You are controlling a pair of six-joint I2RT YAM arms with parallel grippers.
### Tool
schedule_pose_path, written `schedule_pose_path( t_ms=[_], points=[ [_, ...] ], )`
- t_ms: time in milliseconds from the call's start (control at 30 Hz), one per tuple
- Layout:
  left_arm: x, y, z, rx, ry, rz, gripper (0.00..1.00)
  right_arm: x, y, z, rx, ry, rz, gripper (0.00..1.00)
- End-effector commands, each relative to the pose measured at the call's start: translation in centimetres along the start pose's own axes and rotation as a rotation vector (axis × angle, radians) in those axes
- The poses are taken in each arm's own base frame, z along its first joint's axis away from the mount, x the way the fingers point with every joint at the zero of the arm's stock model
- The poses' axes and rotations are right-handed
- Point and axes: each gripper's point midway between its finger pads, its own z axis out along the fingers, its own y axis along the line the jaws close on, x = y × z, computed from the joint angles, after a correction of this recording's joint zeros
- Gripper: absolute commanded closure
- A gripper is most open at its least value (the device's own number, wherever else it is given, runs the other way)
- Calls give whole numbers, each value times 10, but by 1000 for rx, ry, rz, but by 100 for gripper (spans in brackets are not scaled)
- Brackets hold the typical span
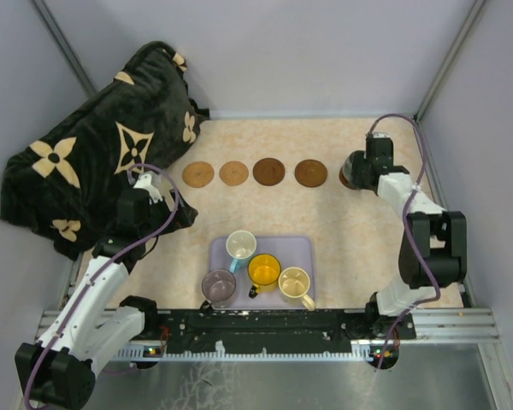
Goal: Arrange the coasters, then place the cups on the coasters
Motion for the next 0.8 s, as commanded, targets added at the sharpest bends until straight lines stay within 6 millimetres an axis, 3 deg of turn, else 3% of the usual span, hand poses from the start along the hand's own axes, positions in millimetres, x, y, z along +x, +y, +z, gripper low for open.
schedule_pose_path(
  t_ms=[0, 133, 233, 400, 533, 767],
  points=[
    [-3, -5, 0, 31, -17, 6, 0, -32, -1, -48, 1, -137, 36, 45],
    [-4, -7, -1, 36, -19, 3, 0, -35, 10, -86, -39, -179, 47, 45],
    [-5, -7, -1, 39, -18, 1, 0, -27, 27, -119, -106, -193, 33, 45],
    [-4, -10, -1, 50, -13, -3, 0, 22, 67, -166, -316, -122, 17, 47],
    [-2, -10, -1, 53, -2, 1, 0, 70, 87, -198, -426, -55, 12, 51],
    [1, -12, 0, 63, 15, 5, 0, 131, 84, -244, -503, 31, 15, 45]
  ],
)
